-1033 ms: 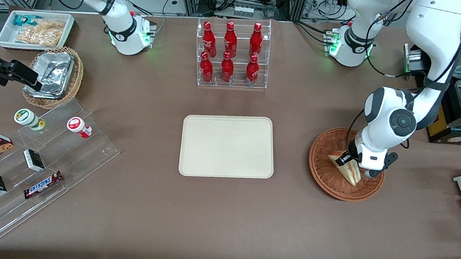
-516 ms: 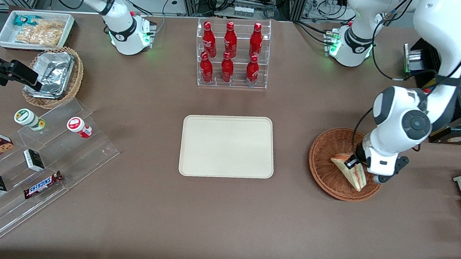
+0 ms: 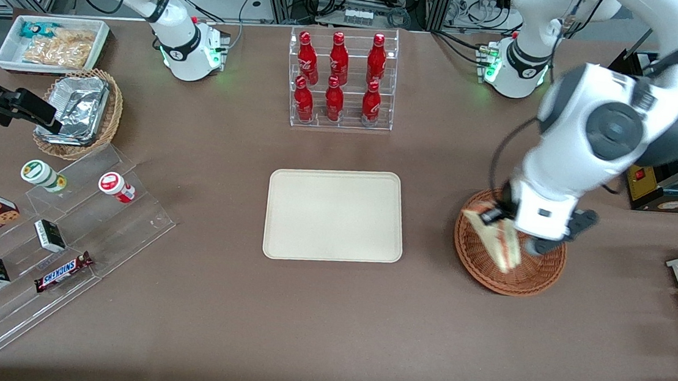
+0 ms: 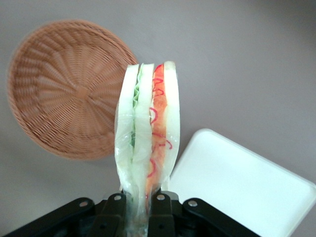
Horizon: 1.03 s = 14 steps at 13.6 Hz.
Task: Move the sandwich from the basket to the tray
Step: 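Lift the sandwich and carry it toward the cream tray, then lower the sandwich onto the tray and open the left gripper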
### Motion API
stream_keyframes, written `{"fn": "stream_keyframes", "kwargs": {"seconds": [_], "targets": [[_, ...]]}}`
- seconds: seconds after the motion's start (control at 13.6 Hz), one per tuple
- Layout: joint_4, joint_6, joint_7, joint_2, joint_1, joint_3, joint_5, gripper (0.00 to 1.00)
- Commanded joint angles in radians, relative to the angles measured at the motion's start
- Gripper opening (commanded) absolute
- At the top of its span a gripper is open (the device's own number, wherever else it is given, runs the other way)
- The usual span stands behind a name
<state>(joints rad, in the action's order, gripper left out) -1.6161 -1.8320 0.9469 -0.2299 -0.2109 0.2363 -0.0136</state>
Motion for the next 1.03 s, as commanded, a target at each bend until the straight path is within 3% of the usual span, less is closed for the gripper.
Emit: {"fn": "stream_keyframes", "kwargs": {"seconds": [0.0,0.3,0.52,0.96], "targets": [[0.031,0.011,0.039,-0.075,-0.152,-0.009,-0.006,0.08],[0.133,-0.059,0.052,-0.227,-0.315,-0.011,-0.008,0.08],[0.137,-0.206,0.059,-0.302,-0.402,-0.011,-0.006,0.08],[0.147,-0.309,0.059,-0.437,-0.487,-0.014,-0.058,0.09]]}}
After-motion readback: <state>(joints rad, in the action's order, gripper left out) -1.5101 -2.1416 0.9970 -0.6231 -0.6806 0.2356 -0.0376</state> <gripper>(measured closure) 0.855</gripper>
